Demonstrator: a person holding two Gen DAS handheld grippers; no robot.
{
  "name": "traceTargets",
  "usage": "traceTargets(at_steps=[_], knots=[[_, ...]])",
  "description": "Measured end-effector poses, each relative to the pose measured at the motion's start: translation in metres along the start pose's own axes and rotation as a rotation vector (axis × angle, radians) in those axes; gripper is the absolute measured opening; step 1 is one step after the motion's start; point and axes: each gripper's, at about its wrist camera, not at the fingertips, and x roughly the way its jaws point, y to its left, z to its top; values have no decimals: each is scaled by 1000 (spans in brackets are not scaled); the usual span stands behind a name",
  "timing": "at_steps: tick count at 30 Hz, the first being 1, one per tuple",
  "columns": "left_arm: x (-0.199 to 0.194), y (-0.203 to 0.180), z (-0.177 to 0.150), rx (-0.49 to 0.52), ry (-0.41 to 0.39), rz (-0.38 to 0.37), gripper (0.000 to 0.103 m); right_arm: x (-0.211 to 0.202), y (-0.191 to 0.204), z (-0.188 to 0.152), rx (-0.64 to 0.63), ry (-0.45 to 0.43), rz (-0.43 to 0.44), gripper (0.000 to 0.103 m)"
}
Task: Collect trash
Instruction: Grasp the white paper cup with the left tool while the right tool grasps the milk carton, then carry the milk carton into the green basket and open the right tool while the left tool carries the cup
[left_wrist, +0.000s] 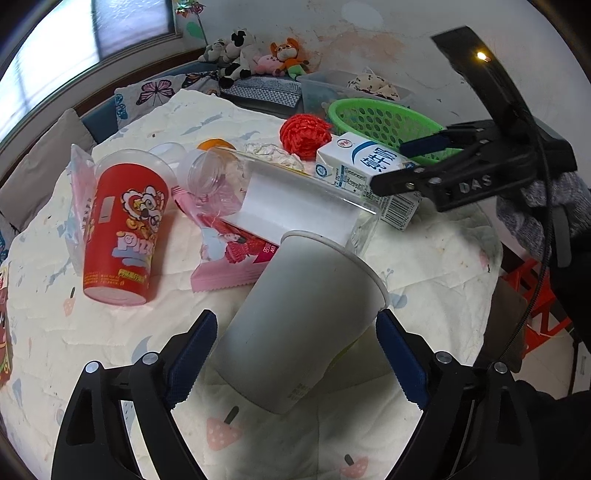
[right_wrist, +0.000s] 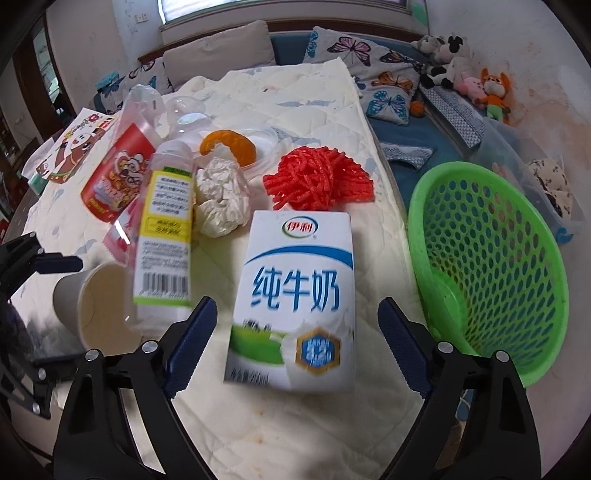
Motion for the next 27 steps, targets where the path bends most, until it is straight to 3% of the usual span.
traceTargets(at_steps=[4,10,15,20,27], knots=[[7,2,4,-5,11,-14,85,13,-2,7,1,23,-8,83],[15,0,4,2,36,-14,85,20,-8,7,26,34,25,66],[15,-4,7,2,28,1,82,4,-8,1,38,5,42,66],[11,-6,6,-20,20,12,68,-14,-5,-4,38,-31,44,66],[-5,-10,-2,-57,-7,24,65,-40,-16,-8,59,-86,28,66]])
